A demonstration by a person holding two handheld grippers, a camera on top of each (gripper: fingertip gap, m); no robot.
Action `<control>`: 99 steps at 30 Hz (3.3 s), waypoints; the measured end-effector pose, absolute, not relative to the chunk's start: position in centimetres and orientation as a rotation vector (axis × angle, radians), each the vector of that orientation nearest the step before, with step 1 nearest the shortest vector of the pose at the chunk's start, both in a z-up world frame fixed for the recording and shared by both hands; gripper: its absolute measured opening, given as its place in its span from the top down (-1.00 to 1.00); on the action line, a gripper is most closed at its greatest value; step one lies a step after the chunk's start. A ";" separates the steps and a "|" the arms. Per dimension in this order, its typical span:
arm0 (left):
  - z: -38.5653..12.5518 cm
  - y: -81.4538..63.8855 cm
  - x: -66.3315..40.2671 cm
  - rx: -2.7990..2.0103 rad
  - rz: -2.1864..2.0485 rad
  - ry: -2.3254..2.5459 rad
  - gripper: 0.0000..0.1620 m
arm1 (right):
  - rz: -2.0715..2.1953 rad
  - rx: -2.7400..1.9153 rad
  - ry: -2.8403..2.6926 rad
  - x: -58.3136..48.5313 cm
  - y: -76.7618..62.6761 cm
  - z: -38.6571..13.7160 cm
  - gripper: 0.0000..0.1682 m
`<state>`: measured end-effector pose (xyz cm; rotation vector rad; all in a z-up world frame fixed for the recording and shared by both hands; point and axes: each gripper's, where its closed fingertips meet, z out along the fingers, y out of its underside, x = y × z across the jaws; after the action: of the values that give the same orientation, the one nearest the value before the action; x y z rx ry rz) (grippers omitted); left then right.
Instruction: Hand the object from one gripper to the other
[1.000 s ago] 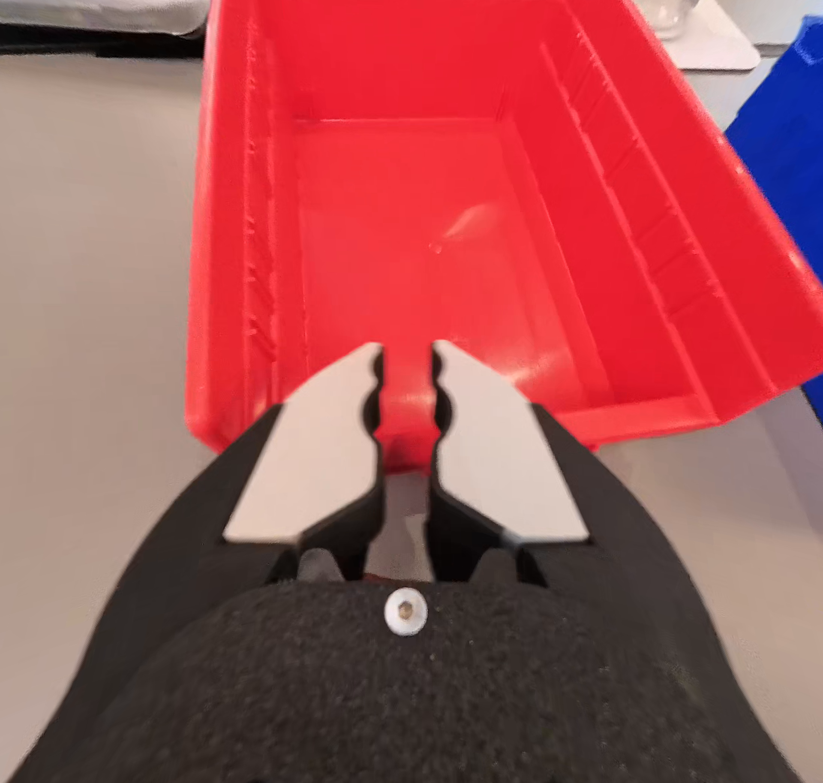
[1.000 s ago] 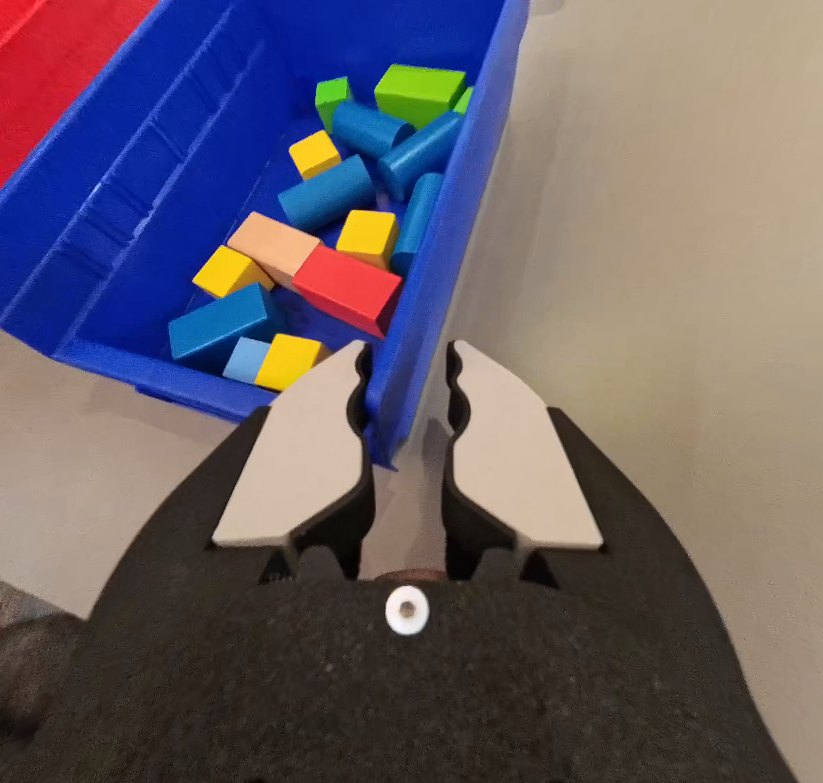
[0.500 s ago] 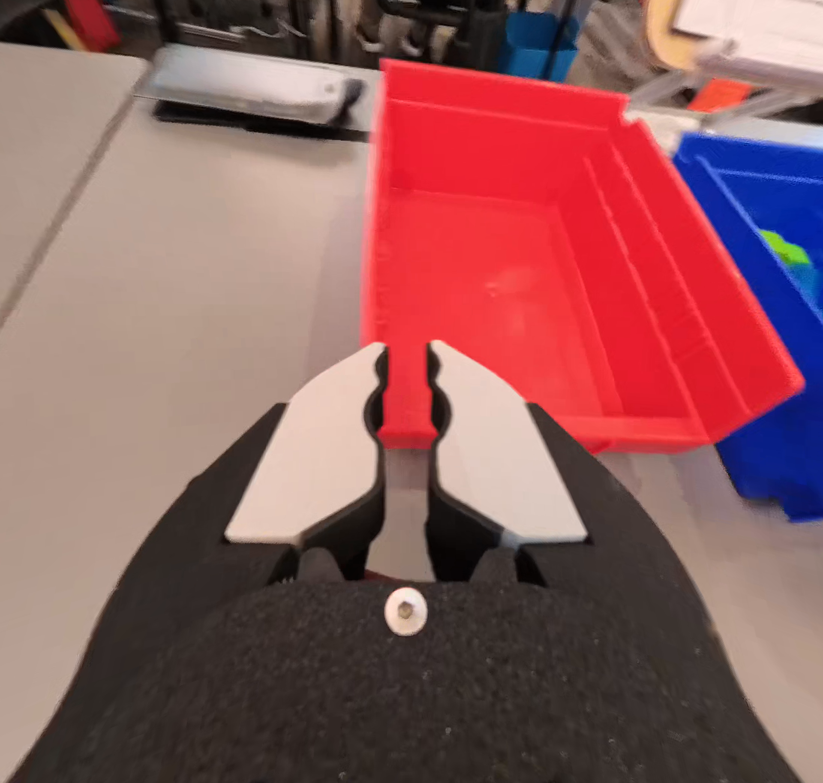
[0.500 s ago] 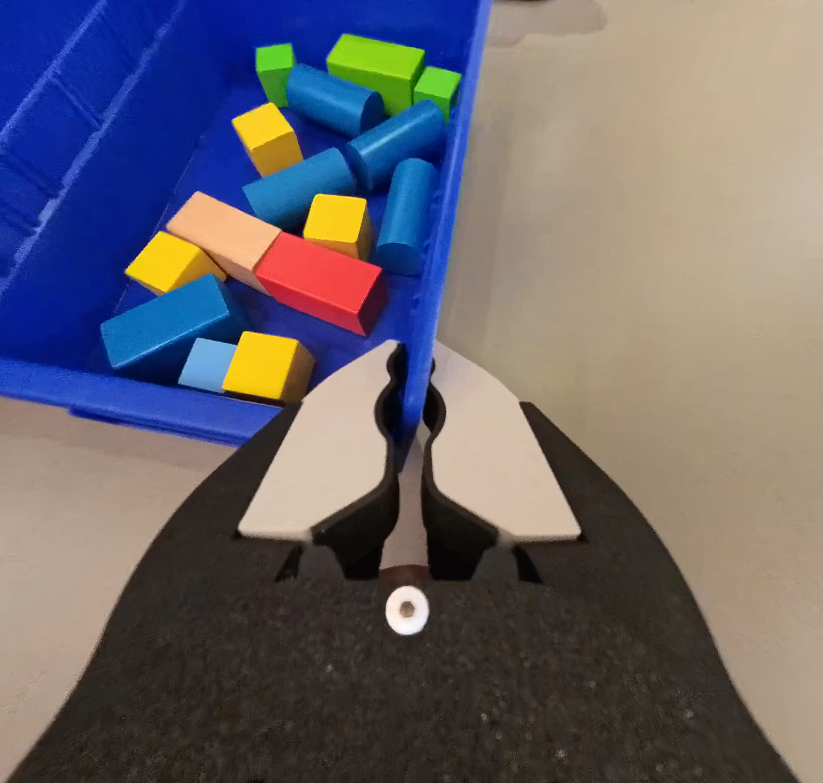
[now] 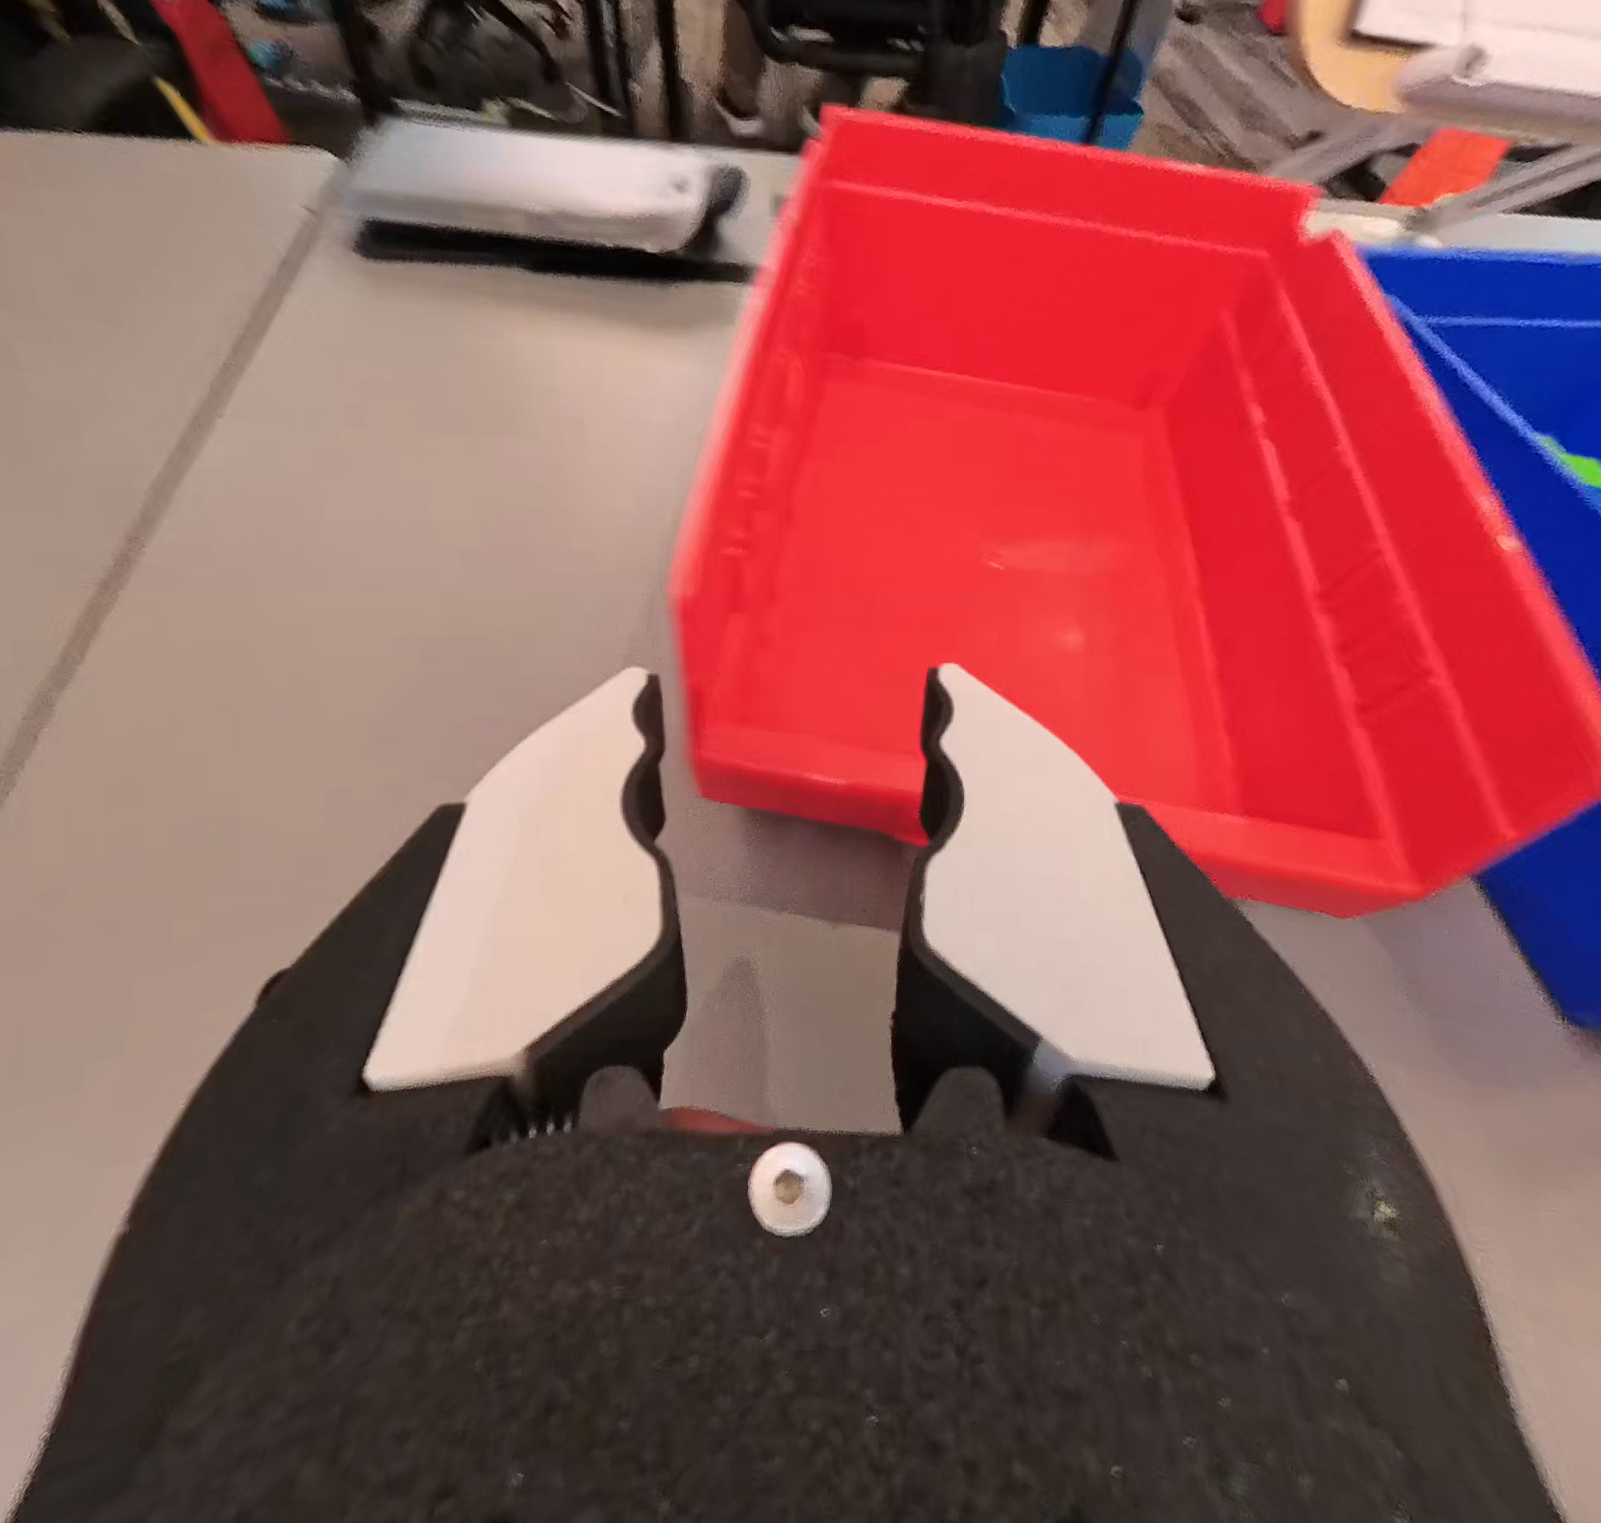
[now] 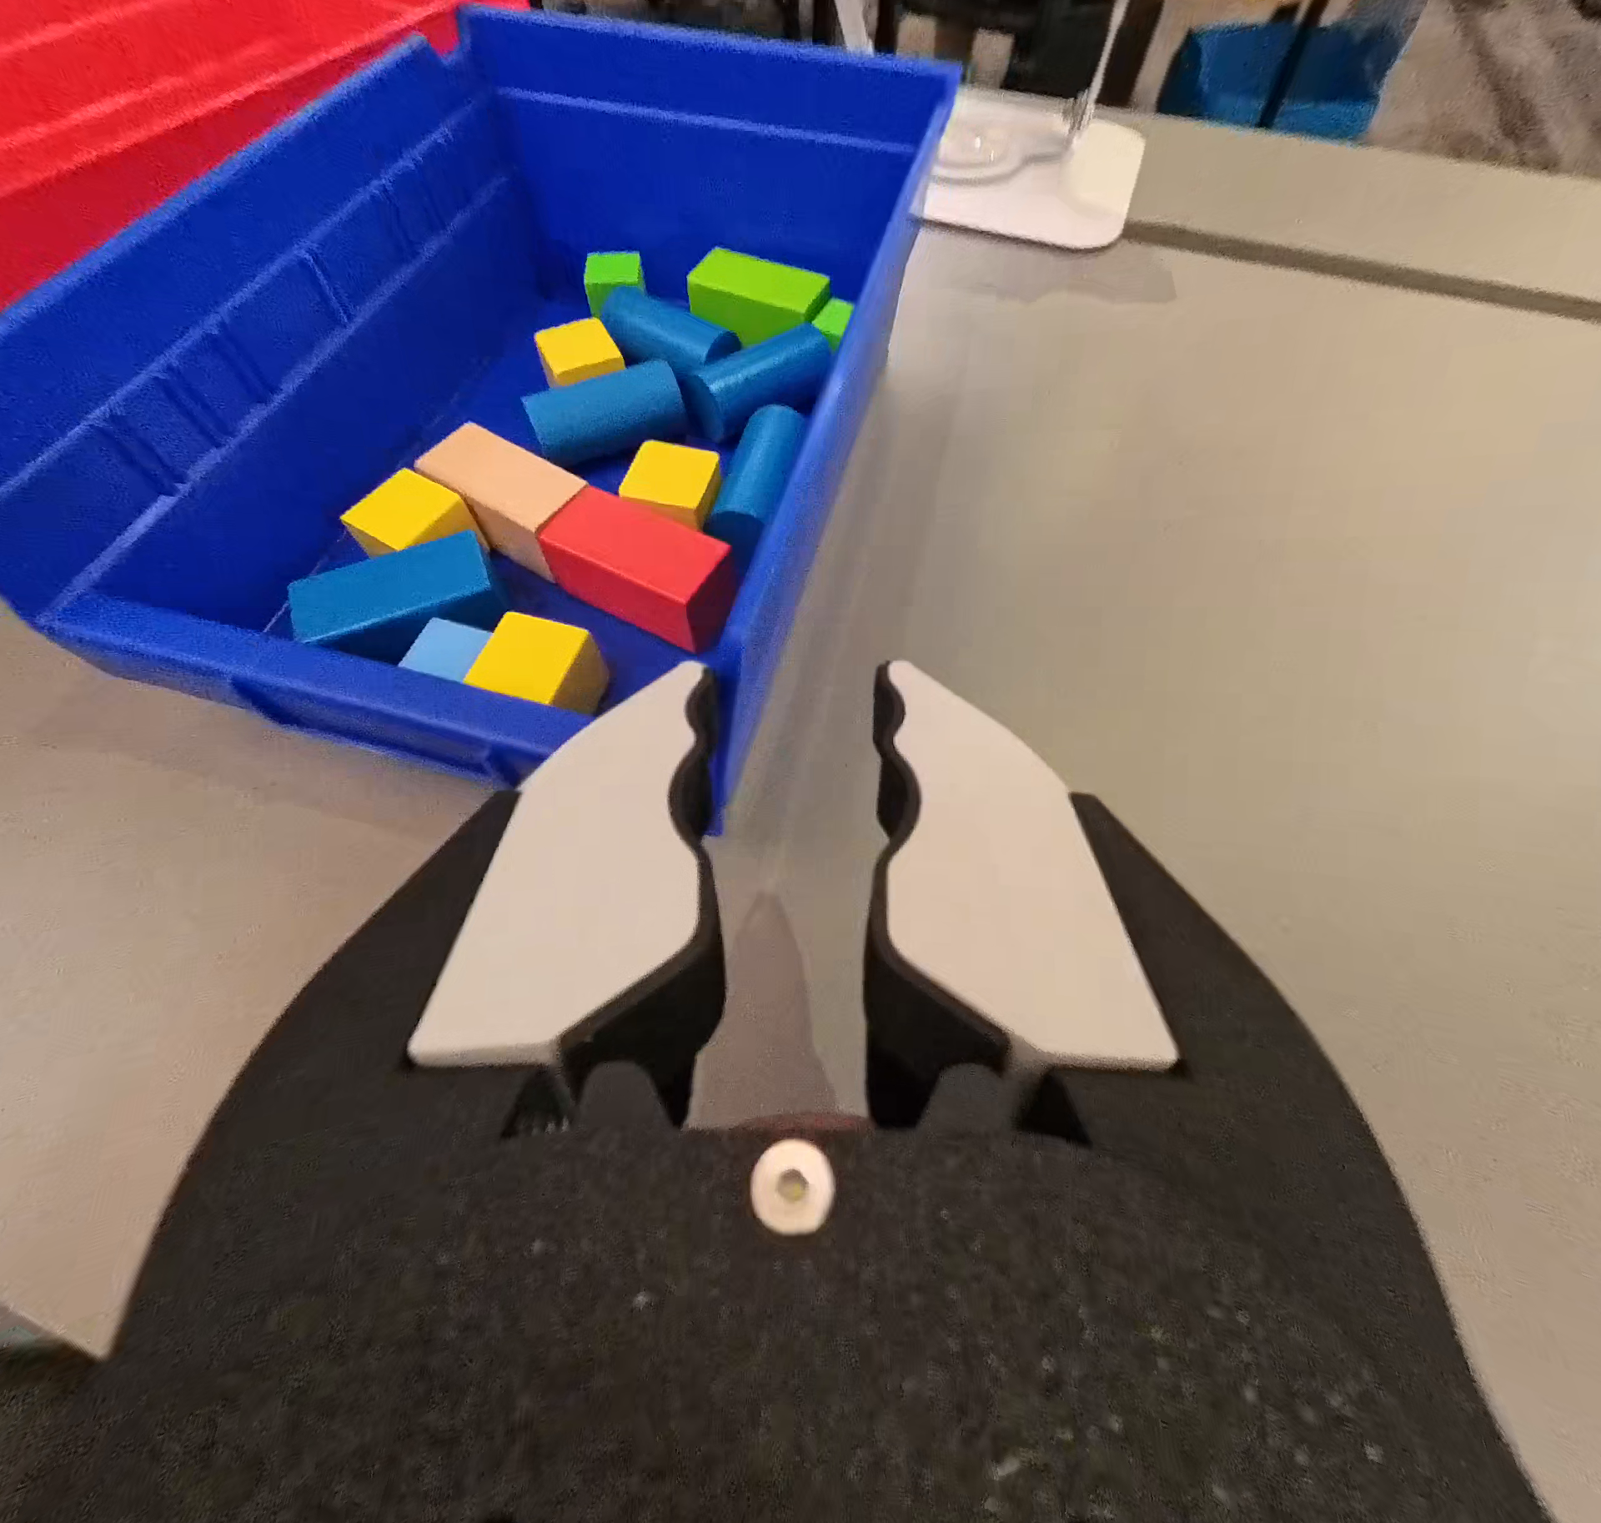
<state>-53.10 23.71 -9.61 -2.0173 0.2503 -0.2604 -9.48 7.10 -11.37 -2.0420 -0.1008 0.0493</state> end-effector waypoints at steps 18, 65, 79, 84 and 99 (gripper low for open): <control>-10.1 25.7 -61.2 -2.097 -0.177 0.109 0.94 | -0.006 -2.134 0.078 -14.9 12.5 -14.0 0.94; 9.2 17.9 -25.7 -1.593 -0.439 0.142 0.95 | -0.033 -1.565 0.182 -8.2 12.9 6.7 0.95; -5.6 10.7 8.3 -1.833 -0.495 0.630 0.94 | -0.257 -1.792 0.380 24.6 1.4 -4.8 0.97; -12.4 8.7 11.0 -1.973 -0.496 0.652 0.90 | -0.153 -1.971 0.365 28.3 0.6 -12.2 0.96; -7.0 6.8 0.5 -1.866 -0.905 0.853 0.48 | -0.099 -1.840 0.449 29.8 1.4 -10.0 0.68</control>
<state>0.54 6.77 -6.96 -1.8656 0.8531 -0.9055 29.79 1.37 -10.01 -1.8397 0.4492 -0.0989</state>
